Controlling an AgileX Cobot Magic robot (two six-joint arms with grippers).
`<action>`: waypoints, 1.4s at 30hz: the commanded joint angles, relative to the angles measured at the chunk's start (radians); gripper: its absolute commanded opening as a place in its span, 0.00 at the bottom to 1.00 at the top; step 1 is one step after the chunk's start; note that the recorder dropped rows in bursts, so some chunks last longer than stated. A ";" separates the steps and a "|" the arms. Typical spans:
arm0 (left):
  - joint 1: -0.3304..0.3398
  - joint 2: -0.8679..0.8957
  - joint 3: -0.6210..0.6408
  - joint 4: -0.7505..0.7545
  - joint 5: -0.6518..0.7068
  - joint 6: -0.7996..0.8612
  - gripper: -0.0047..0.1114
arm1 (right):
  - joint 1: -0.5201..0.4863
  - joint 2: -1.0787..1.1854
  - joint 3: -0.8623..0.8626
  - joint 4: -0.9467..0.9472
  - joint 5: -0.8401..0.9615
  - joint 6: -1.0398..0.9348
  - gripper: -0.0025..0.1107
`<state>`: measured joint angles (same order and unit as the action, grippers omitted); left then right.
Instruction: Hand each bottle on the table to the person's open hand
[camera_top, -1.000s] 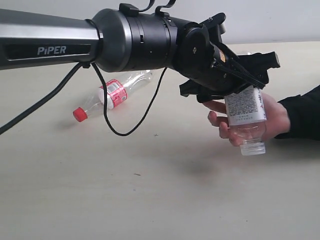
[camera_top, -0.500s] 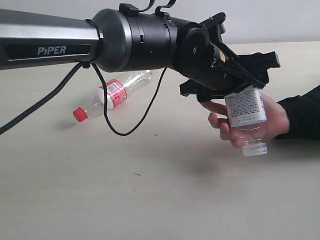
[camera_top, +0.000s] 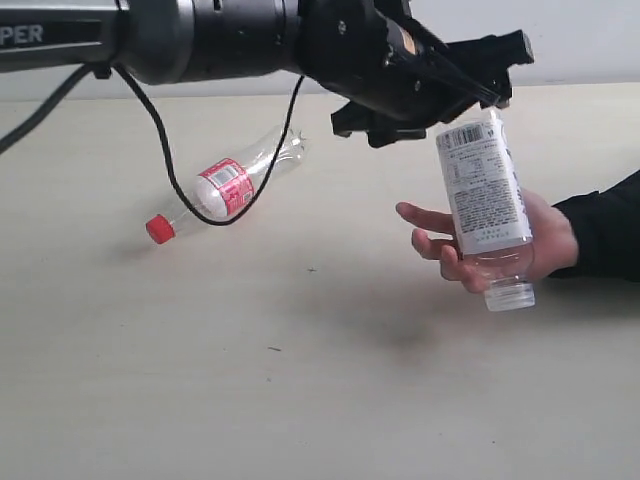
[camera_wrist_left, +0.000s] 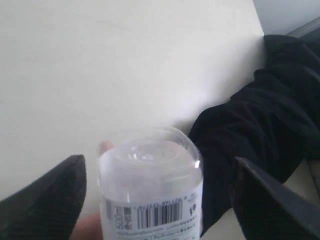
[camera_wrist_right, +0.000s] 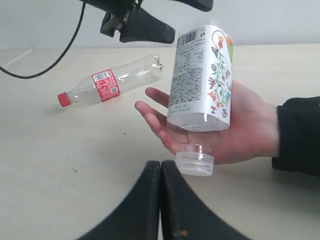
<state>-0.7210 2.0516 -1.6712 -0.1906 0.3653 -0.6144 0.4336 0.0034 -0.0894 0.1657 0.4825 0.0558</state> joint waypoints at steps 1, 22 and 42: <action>0.043 -0.092 -0.009 0.004 0.005 0.030 0.65 | 0.000 -0.003 0.005 0.001 -0.014 -0.002 0.02; 0.253 -0.546 0.725 0.315 0.369 0.380 0.04 | 0.000 -0.003 0.005 0.001 -0.014 -0.002 0.02; 0.295 -0.516 0.907 0.179 0.265 0.659 0.09 | 0.000 -0.003 0.005 0.001 -0.012 -0.002 0.02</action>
<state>-0.4299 1.5359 -0.7692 0.0000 0.6399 0.0412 0.4336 0.0034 -0.0894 0.1657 0.4808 0.0558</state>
